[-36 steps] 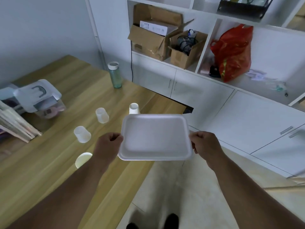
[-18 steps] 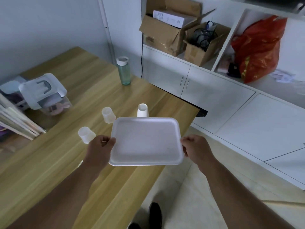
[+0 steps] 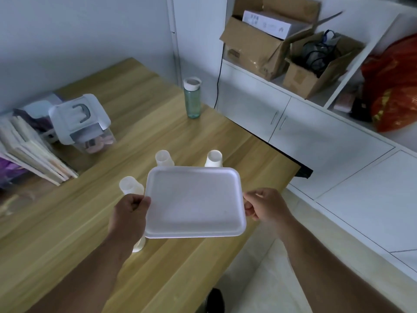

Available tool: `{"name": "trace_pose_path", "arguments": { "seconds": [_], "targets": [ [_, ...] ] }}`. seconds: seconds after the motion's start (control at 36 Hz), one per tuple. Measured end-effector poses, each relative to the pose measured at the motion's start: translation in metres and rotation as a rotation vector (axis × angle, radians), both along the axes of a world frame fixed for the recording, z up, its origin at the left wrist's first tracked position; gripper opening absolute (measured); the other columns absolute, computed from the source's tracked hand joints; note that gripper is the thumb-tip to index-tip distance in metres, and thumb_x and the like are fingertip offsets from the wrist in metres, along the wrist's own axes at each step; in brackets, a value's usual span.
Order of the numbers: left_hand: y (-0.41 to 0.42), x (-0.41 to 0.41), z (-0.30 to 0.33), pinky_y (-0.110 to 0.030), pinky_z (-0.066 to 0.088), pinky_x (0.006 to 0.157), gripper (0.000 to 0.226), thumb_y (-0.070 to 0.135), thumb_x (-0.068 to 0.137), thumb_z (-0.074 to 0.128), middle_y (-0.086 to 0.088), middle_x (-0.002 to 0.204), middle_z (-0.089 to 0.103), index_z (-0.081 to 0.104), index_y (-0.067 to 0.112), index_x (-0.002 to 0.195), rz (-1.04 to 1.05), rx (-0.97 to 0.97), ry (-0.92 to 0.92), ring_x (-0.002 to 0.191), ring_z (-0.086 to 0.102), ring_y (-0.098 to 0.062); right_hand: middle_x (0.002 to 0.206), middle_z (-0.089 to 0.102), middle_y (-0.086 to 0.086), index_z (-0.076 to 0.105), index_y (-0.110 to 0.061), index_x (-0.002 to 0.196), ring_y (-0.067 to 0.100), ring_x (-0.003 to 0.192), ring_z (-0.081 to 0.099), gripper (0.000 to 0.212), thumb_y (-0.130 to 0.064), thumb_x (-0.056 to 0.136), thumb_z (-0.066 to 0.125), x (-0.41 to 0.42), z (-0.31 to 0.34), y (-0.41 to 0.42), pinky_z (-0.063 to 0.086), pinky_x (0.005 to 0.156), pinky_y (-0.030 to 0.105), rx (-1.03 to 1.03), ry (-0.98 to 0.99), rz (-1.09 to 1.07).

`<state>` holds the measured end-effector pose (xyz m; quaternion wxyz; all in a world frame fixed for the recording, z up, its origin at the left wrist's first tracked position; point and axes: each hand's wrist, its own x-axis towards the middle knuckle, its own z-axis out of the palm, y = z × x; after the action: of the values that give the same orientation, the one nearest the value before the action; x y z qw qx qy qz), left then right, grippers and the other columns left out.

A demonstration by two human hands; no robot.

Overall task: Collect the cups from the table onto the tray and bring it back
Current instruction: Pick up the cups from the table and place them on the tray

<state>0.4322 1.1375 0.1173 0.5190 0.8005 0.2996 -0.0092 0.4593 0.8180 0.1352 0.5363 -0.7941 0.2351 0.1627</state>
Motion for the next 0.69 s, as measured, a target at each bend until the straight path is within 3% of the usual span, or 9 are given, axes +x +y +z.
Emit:
{"name": "trace_pose_path", "arguments": {
  "seconds": [0.08,0.14,0.31,0.5,0.69],
  "targets": [
    [0.006,0.005,-0.007,-0.034,0.046,0.067,0.014,0.028,0.098,0.068,0.002,0.081,0.072,0.072,0.023,0.085,0.028,0.001,-0.001,0.074,0.063,-0.021,0.086,0.079,0.0,0.074,-0.016,0.101,0.02,0.073,0.074,0.019,-0.032,0.093,0.066,0.036,-0.007,0.003,0.055,0.067,0.031,-0.156,-0.065,0.078],
    [0.008,0.009,-0.013,-0.035,0.047,0.069,0.014,0.028,0.097,0.068,0.0,0.083,0.073,0.072,0.023,0.085,0.036,0.01,0.008,0.077,0.064,-0.024,0.101,0.073,-0.009,0.071,-0.021,0.116,0.018,0.094,0.071,0.03,-0.041,0.093,0.065,0.061,-0.007,0.008,0.053,0.08,0.031,-0.265,-0.112,0.129],
    [0.005,0.02,-0.027,-0.038,0.052,0.072,0.013,0.029,0.098,0.067,0.002,0.086,0.076,0.074,0.023,0.088,0.047,0.035,0.036,0.082,0.069,-0.024,0.145,0.061,0.0,0.056,-0.024,0.144,0.023,0.13,0.061,0.064,-0.056,0.089,0.066,0.13,-0.024,0.038,0.052,0.1,0.039,-0.489,-0.174,0.325],
    [0.003,0.037,-0.041,-0.04,0.055,0.074,0.012,0.03,0.098,0.067,0.003,0.083,0.077,0.073,0.024,0.09,0.059,0.038,0.069,0.083,0.071,-0.024,0.146,0.051,0.006,0.042,-0.025,0.149,0.033,0.128,0.06,0.077,-0.061,0.085,0.066,0.18,-0.051,0.069,0.05,0.09,0.039,-0.709,-0.066,0.534],
    [0.002,0.047,-0.047,-0.04,0.055,0.074,0.01,0.03,0.097,0.067,0.003,0.083,0.078,0.073,0.025,0.09,0.056,0.024,0.088,0.084,0.072,-0.024,0.138,0.057,0.005,0.049,-0.027,0.143,0.029,0.123,0.065,0.069,-0.053,0.084,0.072,0.199,-0.067,0.079,0.044,0.079,0.035,-0.801,-0.008,0.579]
  ]
}}
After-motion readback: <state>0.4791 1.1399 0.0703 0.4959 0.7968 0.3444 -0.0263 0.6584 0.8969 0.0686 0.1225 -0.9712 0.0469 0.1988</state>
